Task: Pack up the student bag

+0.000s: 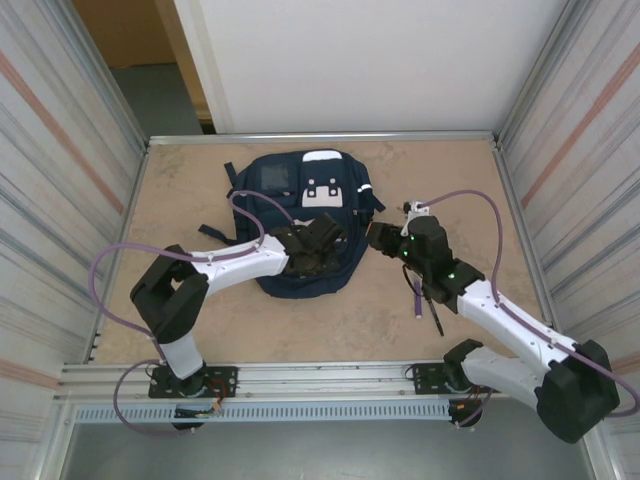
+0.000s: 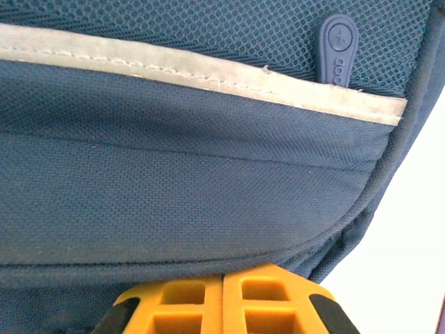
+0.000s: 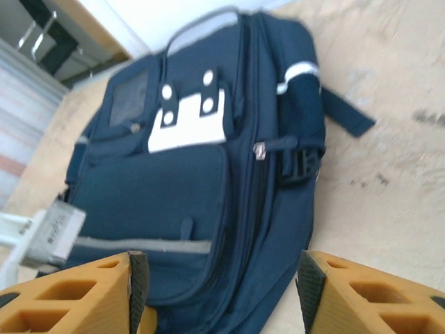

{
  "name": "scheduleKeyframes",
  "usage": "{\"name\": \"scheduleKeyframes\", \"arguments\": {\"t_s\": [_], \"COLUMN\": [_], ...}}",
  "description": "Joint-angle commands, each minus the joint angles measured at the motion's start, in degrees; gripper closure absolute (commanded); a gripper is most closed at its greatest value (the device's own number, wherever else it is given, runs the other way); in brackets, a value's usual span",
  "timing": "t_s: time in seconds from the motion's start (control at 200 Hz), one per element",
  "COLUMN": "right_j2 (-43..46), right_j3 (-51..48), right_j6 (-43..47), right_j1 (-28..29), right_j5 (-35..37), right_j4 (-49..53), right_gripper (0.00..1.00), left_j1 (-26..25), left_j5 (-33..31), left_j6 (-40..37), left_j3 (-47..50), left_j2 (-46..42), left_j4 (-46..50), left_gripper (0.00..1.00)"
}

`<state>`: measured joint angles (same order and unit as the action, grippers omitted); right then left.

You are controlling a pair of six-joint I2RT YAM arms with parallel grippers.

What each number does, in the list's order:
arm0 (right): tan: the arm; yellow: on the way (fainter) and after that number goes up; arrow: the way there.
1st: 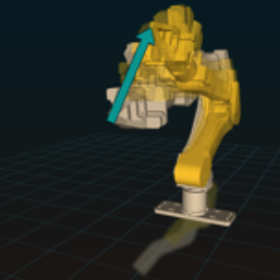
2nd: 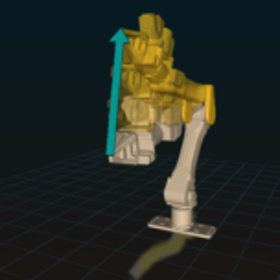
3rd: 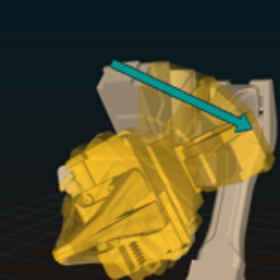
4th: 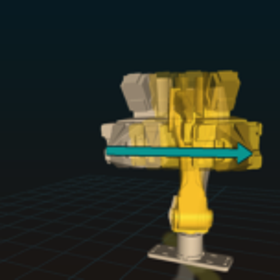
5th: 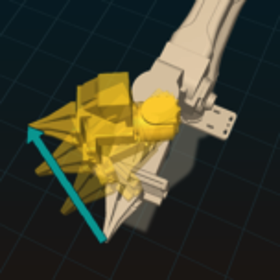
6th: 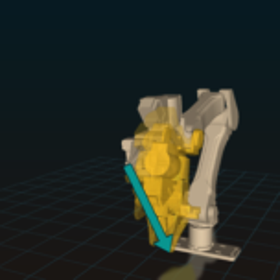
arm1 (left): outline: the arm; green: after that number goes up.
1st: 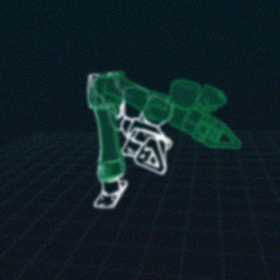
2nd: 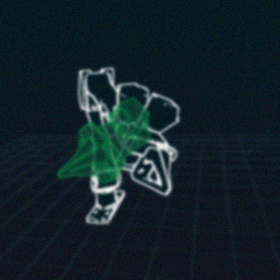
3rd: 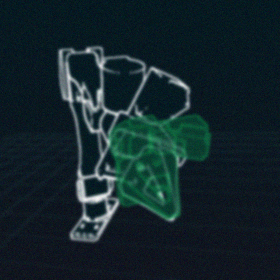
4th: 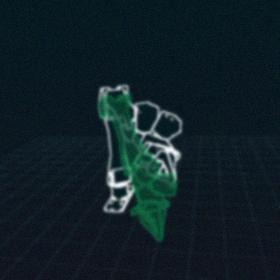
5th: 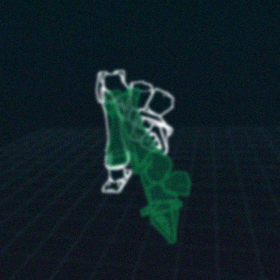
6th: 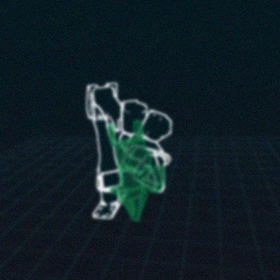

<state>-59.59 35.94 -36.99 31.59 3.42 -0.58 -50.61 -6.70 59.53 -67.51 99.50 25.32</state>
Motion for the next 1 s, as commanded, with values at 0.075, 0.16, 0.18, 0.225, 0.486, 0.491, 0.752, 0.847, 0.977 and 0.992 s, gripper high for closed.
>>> {"name": "scheduleKeyframes", "arguments": {"t_s": [0.075, 0.16, 0.18, 0.225, 0.486, 0.491, 0.752, 0.847, 0.977, 0.992], "right_j2": [-9.2, -11.8, -12.3, -13.7, -25.1, -25.4, -34.9, -34.5, -33.6, -34.1], "right_j3": [8.8, 8.8, 9.0, 9.6, 17.4, 17.6, 20.0, 20.8, 22.1, 22.9], "right_j6": [-18.0, -23.9, -25.3, -26.4, -27.9, -28.0, -36.1, -32.8, -22.9, -21.1], "right_j1": [-0.5, 0.3, 0.8, 2.0, 5.2, 5.1, 2.5, 1.0, -3.8, -4.4], "right_j5": [-8.5, -11.6, -11.4, -10.6, -11.0, -11.1, -14.9, -14.6, -14.6, -15.0], "right_j4": [14.1, 11.7, 11.4, 10.8, 9.6, 9.6, 6.8, 8.3, 9.1, 9.9], "right_gripper": [0.28, 0.27, 0.27, 0.28, 0.35, 0.35, 0.75, 0.92, 0.99, 0.99], "left_j1": [-0.1, 0.0, 0.0, 0.0, 0.3, 0.3, 0.7, 1.8, 4.0, 4.3], "left_j5": [-1.1, 1.0, 1.5, 2.8, 8.1, 8.2, 10.7, 9.9, 5.9, 5.2], "left_j6": [-4.1, -7.1, -7.9, -9.3, -16.7, -16.8, -17.1, -17.5, -19.2, -19.4], "left_j3": [0.4, 0.6, 0.4, 0.0, -1.5, -1.6, -0.4, 1.0, 4.5, 5.1], "left_j2": [-4.9, -5.8, -5.8, -6.0, -5.1, -5.0, -5.0, -6.3, -10.4, -11.0], "left_j4": [4.4, 3.8, 3.8, 3.8, 2.1, 2.1, -2.5, -0.3, 4.5, 4.8], "left_gripper": [1.00, 1.00, 1.00, 1.00, 1.00, 1.00, 1.00, 1.00, 1.00, 1.00]}}
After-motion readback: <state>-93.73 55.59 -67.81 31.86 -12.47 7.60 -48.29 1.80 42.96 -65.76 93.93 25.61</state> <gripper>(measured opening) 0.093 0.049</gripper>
